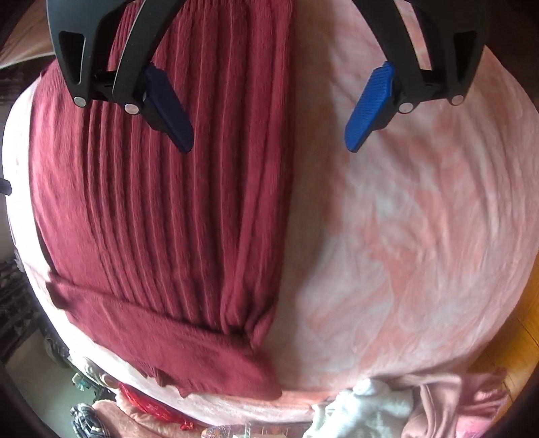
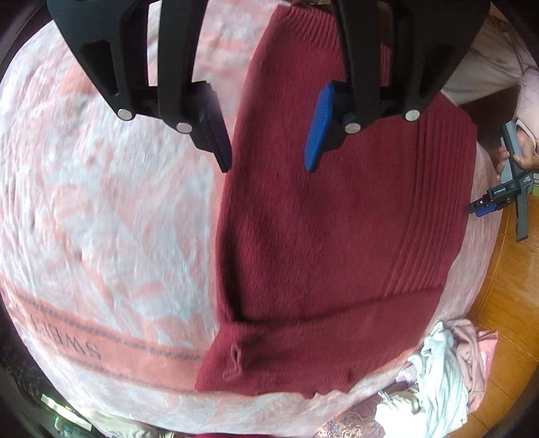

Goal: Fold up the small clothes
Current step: 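Move both tools to the ribbed hem of the sweater, then grasp the hem with both tools and fold it up toward the collar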

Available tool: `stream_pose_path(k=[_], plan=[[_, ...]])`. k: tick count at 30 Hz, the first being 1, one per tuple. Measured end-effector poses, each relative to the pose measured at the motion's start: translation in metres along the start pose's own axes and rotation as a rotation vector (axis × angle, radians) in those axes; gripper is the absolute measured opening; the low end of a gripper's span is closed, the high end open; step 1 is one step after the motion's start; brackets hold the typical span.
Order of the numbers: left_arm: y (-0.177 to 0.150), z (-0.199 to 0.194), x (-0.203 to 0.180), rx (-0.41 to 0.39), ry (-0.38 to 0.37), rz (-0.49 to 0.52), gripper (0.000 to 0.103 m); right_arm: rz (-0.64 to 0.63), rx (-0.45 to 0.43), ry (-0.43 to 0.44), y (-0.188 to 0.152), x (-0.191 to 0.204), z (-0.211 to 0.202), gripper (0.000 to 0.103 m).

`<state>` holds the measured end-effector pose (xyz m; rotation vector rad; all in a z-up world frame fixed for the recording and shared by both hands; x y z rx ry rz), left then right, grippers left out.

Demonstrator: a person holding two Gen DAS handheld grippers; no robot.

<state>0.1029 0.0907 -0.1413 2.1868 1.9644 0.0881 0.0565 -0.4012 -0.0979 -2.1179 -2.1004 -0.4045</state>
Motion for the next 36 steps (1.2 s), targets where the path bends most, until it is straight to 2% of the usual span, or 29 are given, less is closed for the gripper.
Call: stream_pose_path(k=[4,8,13,20,23,24,26,27,28,29,31,36], plan=[[-0.045,0.007,-0.002,0.045,0.012,0.025,0.092,0.012,0.061,0.008,-0.064,0.005,0.016,0.048],[-0.066,0.013,-0.012,0.048,0.006,0.078,0.092,0.05,0.086,0.003,-0.098,0.008,0.027,0.048],[-0.08,0.02,-0.014,0.07,-0.03,0.052,0.092,0.084,0.123,0.032,-0.116,0.019,0.045,0.051],[-0.113,0.019,-0.014,0.074,-0.064,0.031,0.09,0.087,0.155,0.002,-0.123,0.03,0.058,0.057],[-0.121,0.019,-0.022,0.063,-0.057,0.049,0.077,0.077,0.153,-0.017,-0.124,0.031,0.06,0.058],[-0.124,0.019,-0.028,0.058,-0.055,0.048,0.07,0.075,0.148,-0.021,-0.126,0.03,0.059,0.057],[-0.13,0.018,-0.037,0.05,-0.062,0.05,0.055,0.063,0.136,-0.028,-0.126,0.03,0.061,0.044],[-0.133,0.016,-0.044,0.047,-0.072,0.047,0.04,0.06,0.127,-0.023,-0.125,0.03,0.06,0.037],[-0.135,0.014,-0.045,0.043,-0.085,0.04,0.029,0.063,0.118,-0.005,-0.124,0.029,0.059,0.02],[-0.135,0.01,-0.046,0.038,-0.093,0.033,0.025,0.073,0.114,0.026,-0.122,0.027,0.057,0.013],[-0.133,0.001,-0.052,0.03,-0.107,0.021,0.017,0.078,0.106,0.045,-0.121,0.027,0.054,0.011],[-0.126,-0.019,-0.053,0.002,-0.165,-0.008,0.015,0.075,0.066,0.092,-0.12,0.029,0.038,0.01]])
Point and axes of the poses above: each gripper's, at about its wrist camera, not at the fingertips, and z roughly the way its jaws point, x to its left, y to its top, the point moved 2 cm from there along z, roughly the way its jaws point, and after that the axes turned 3 degrees about x, right-handed, at the moved point
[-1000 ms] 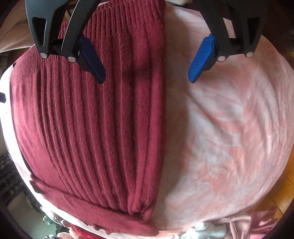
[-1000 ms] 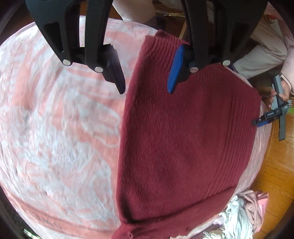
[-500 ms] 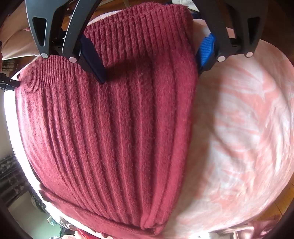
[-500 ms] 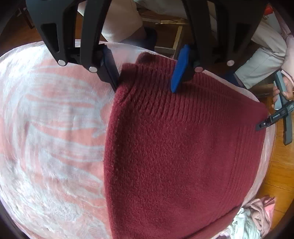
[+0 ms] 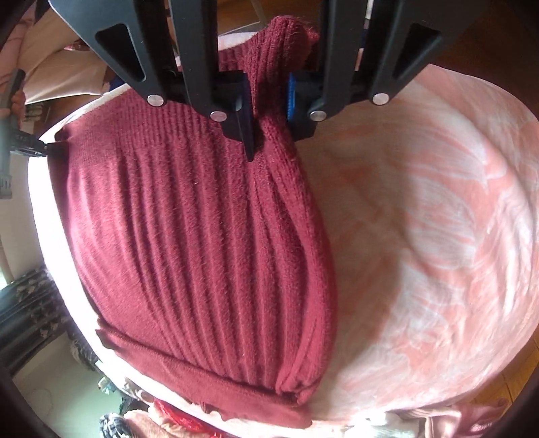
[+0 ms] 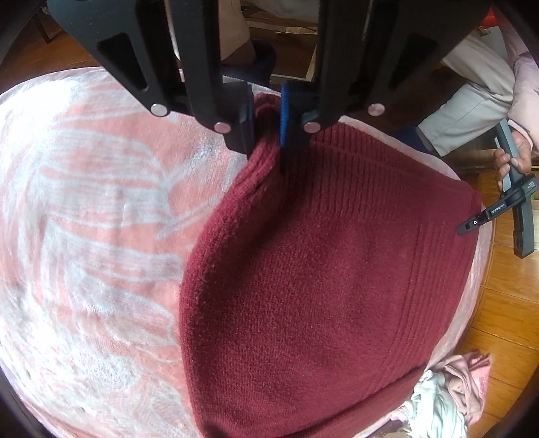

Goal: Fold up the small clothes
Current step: 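Grasp the hem with both tools and fold it up toward the collar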

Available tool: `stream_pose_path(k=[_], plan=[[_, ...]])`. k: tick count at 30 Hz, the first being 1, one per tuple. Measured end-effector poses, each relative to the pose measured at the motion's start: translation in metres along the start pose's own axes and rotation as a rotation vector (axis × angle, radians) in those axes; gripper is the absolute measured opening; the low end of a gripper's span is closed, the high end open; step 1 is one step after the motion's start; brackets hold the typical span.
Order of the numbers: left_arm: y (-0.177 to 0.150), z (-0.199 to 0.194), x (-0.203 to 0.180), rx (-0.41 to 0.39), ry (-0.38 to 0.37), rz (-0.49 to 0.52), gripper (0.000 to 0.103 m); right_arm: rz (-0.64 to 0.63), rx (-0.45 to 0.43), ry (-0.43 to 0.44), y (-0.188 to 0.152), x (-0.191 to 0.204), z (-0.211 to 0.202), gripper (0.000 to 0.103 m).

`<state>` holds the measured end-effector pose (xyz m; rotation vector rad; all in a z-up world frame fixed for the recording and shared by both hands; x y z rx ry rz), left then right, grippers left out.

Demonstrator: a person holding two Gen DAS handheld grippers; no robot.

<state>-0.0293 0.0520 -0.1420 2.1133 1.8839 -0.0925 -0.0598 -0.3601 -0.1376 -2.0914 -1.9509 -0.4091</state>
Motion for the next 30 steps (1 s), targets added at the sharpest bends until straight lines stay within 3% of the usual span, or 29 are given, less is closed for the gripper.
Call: stream_pose_path(k=[6,12,23,30], plan=[[0.003,-0.036,0.011,-0.039,-0.104,-0.051,0.015,0.03,-0.068,0.151,0.003,-0.004,-0.036,0.009],[0.041,-0.054,0.007,-0.091,-0.195,-0.063,0.015,0.032,-0.146,0.252,0.029,-0.006,-0.077,0.009],[0.148,-0.089,0.005,-0.238,-0.269,-0.113,0.015,0.045,-0.242,0.222,0.151,-0.017,-0.133,0.005],[0.243,-0.062,0.011,-0.291,-0.276,-0.168,0.013,0.071,-0.265,0.188,0.25,-0.026,-0.117,0.005]])
Point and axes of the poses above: each gripper's, at about its wrist camera, not at the fingertips, and z roughly the way its jaws point, x to its left, y to its top, the point moved 2 cm from there along z, roughly the way its jaws point, and after that the axes turned 3 degrees about x, right-handed, at the moved point
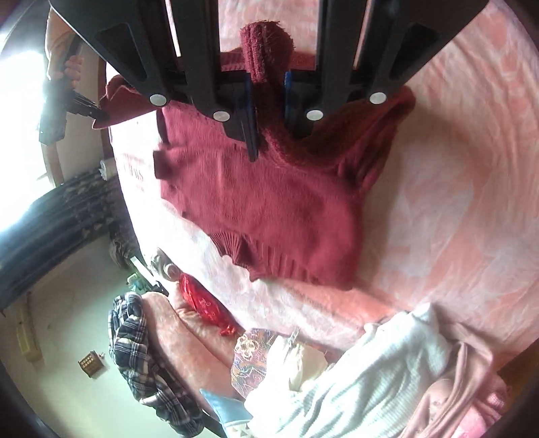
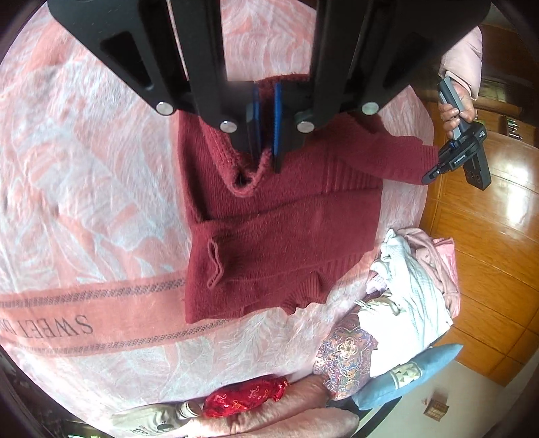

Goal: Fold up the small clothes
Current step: 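Grasp the hem with both tools and fold it up toward the collar, then release the hem and regrasp the folded sweater edge with the left tool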

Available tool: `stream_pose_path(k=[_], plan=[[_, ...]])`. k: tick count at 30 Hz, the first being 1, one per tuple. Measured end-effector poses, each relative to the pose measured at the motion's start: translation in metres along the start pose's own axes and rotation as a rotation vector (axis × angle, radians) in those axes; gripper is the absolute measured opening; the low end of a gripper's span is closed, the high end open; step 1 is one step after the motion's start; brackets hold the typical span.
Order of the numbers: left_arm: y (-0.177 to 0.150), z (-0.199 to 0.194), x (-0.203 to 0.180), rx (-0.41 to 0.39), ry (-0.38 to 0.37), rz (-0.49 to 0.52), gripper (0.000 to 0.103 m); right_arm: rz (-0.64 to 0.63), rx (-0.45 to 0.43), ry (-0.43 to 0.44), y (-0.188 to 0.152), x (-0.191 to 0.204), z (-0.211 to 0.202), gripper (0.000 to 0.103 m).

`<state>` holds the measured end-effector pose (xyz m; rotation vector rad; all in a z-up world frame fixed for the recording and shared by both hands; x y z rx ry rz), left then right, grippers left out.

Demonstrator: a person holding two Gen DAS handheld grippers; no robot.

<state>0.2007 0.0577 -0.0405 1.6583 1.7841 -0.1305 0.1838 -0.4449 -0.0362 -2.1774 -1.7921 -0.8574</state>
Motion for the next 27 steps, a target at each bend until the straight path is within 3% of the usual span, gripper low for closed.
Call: stream_pose_path(k=[6,9,15,18,19,20,22,23,27], plan=[[0.058,0.071,0.01,0.001,0.032,-0.032,0.012,0.037,-0.004,-0.044,0.068,-0.014,0.053,0.004],[0.079,0.109,0.03,0.008,0.056,-0.097,0.012,0.075,0.017,-0.05,0.094,-0.03,0.082,0.005],[0.089,0.154,0.062,0.053,0.082,-0.153,0.012,0.128,0.066,-0.053,0.124,-0.055,0.127,0.009],[0.089,0.15,0.068,0.076,0.03,-0.171,0.015,0.121,0.073,-0.011,0.122,-0.061,0.124,0.012],[0.089,0.147,0.069,0.09,0.01,-0.173,0.018,0.108,0.068,-0.008,0.12,-0.061,0.118,0.018],[0.089,0.141,0.071,0.101,-0.005,-0.173,0.021,0.103,0.057,-0.017,0.118,-0.062,0.112,0.032],[0.09,0.126,0.072,0.074,0.029,-0.157,0.053,0.109,0.034,-0.018,0.114,-0.066,0.098,0.046],[0.09,0.118,0.071,0.052,0.043,-0.138,0.058,0.101,0.024,-0.029,0.113,-0.067,0.093,0.046],[0.091,0.092,0.068,0.003,0.078,-0.048,0.059,0.053,0.025,-0.037,0.105,-0.066,0.076,0.046]])
Point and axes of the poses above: each gripper's, at about its wrist camera, not at the fingertips, and z roughly the way its jaws point, x to its left, y to its top, the point moved 2 cm from there along z, roughly the way its jaws point, and after that the axes turned 3 degrees about x, right-handed, at the moved point
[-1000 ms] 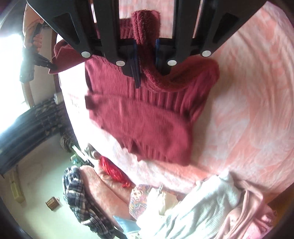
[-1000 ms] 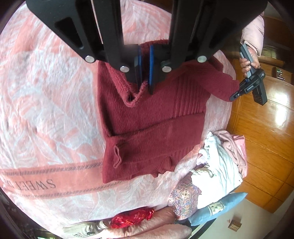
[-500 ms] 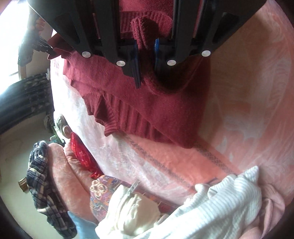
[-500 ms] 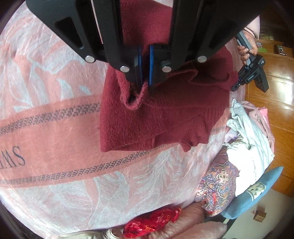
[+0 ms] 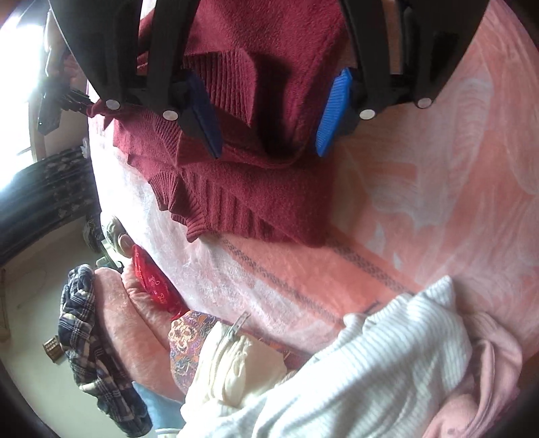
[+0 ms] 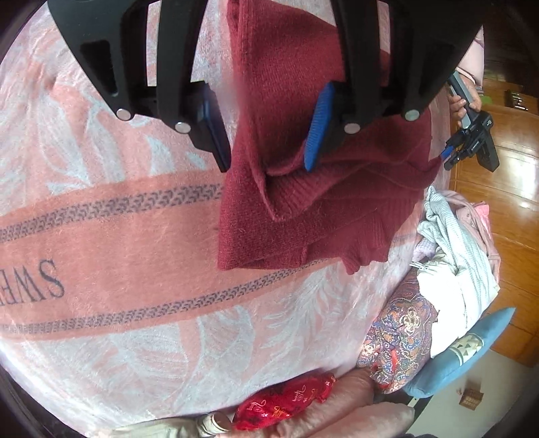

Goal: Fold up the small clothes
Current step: 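Release the hem and regrasp the folded sweater edge with the left tool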

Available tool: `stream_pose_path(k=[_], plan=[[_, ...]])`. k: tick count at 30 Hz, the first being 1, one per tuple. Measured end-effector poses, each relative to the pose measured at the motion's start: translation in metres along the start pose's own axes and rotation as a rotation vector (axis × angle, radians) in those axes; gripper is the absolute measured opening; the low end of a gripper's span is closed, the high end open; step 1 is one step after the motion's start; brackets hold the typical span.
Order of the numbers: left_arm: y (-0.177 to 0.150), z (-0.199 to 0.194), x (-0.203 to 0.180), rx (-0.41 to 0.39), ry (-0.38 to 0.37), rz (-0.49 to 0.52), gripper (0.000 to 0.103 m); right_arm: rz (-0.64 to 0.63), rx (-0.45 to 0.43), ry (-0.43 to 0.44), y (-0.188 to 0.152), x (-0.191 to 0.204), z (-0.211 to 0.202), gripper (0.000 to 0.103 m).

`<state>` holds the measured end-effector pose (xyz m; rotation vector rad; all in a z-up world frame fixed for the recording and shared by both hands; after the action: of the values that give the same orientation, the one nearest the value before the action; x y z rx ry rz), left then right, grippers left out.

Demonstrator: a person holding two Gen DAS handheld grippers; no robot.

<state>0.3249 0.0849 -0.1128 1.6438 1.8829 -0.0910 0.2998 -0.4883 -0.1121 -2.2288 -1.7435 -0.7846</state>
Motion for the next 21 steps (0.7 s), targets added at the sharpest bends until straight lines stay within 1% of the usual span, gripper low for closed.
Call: stream_pose_path(k=[2,4,7,8,10,12,16,21], plan=[[0.0,-0.006,-0.002,-0.016,0.048,0.068,0.059,-0.019,0.011,0.001,-0.004,0.002,-0.003,0.051],[-0.001,-0.005,-0.005,-0.018,0.103,0.152,0.059,-0.064,0.029,-0.011,-0.009,0.006,-0.004,0.052],[-0.005,0.001,-0.012,-0.021,0.167,0.313,0.059,-0.131,0.056,-0.058,-0.016,0.008,-0.001,0.056],[-0.008,0.005,-0.016,-0.015,0.179,0.373,0.059,-0.146,0.064,-0.068,-0.019,0.007,0.002,0.056],[-0.014,0.012,-0.02,-0.003,0.184,0.453,0.059,-0.154,0.069,-0.07,-0.021,0.005,0.007,0.056],[-0.018,0.019,-0.023,0.01,0.17,0.493,0.059,-0.146,0.082,-0.064,-0.021,0.003,0.013,0.056],[-0.022,0.041,-0.031,0.056,0.189,0.562,0.059,-0.135,0.091,-0.049,-0.019,0.003,0.025,0.056],[-0.016,0.061,-0.043,0.059,0.162,0.558,0.059,-0.147,0.096,-0.039,-0.017,0.009,0.032,0.058]])
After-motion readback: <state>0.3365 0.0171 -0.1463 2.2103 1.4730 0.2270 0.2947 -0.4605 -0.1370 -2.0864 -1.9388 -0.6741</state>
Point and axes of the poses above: each gripper's, at about its wrist camera, not at the fingertips, and z roughly the way its jaws point, x to its left, y to its top, the point moved 2 cm from there along z, roughly the way its jaws point, and after that the axes turned 3 degrees about x, right-handed, at the moved point
